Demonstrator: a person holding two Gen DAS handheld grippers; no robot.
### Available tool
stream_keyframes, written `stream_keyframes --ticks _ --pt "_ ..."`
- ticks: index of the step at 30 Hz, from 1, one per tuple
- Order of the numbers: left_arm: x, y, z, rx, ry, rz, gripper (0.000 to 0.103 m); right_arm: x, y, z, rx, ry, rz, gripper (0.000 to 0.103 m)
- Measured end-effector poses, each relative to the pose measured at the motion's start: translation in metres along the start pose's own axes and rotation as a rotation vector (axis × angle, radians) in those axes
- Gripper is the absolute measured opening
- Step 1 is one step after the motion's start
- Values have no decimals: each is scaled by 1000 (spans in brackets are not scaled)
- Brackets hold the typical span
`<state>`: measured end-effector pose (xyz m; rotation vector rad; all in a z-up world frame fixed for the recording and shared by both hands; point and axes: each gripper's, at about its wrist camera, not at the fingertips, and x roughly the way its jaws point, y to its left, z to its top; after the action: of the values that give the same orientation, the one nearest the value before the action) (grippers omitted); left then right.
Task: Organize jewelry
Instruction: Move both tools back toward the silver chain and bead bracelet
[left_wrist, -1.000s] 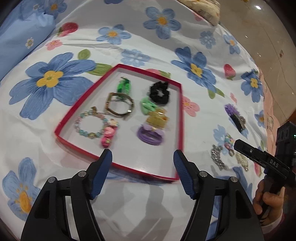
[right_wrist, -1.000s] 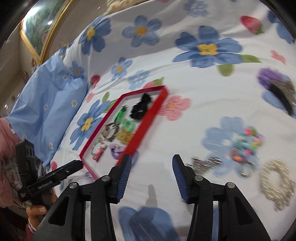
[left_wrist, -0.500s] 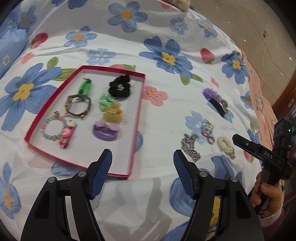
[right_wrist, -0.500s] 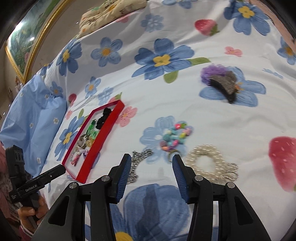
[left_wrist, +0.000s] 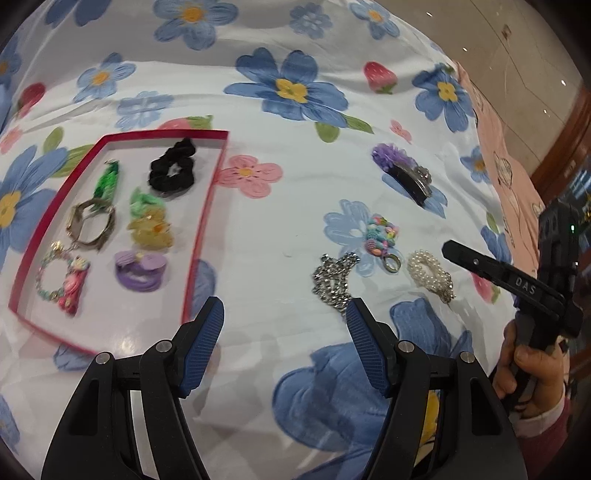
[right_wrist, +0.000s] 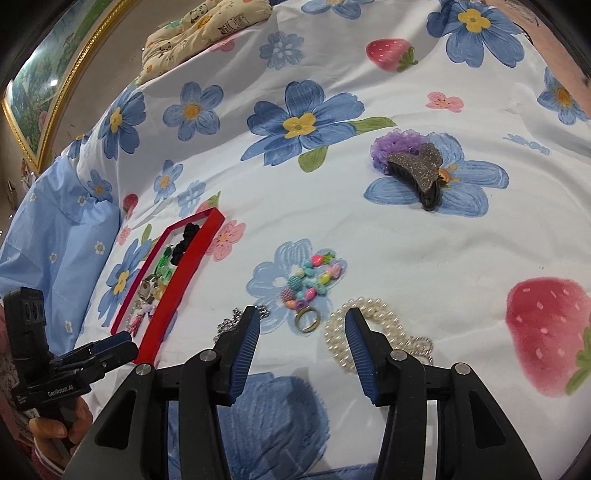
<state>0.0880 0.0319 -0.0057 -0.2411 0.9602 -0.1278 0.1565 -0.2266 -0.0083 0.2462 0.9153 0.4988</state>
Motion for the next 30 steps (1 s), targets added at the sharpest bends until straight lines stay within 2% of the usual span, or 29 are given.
stream_keyframes --ticks 8,17,24,25,26,27,28,29,30 --pt "24 -20 10 66 63 -1 69 15 -6 19 -43 30 -19 50" --pt "67 -40 16 110 138 -16 70 50 -8 38 -95 102 -43 50" --pt "91 -44 16 118 152 -1 68 78 -10 41 -111 160 -64 50" --pt "92 -45 16 128 147 10 60 81 -10 40 -114 168 -66 50" --pt "93 -47 14 144 141 26 48 84 -10 40 -120 177 -70 50" --pt "94 -48 14 156 135 42 44 87 -9 39 -128 185 -74 51" --pt "95 -48 14 160 128 40 35 90 -8 38 -137 191 -75 52" --pt "95 -47 14 162 129 31 21 92 -7 38 -148 197 -78 52" --pt "96 -48 15 169 134 21 16 94 -6 37 -160 198 -82 51"
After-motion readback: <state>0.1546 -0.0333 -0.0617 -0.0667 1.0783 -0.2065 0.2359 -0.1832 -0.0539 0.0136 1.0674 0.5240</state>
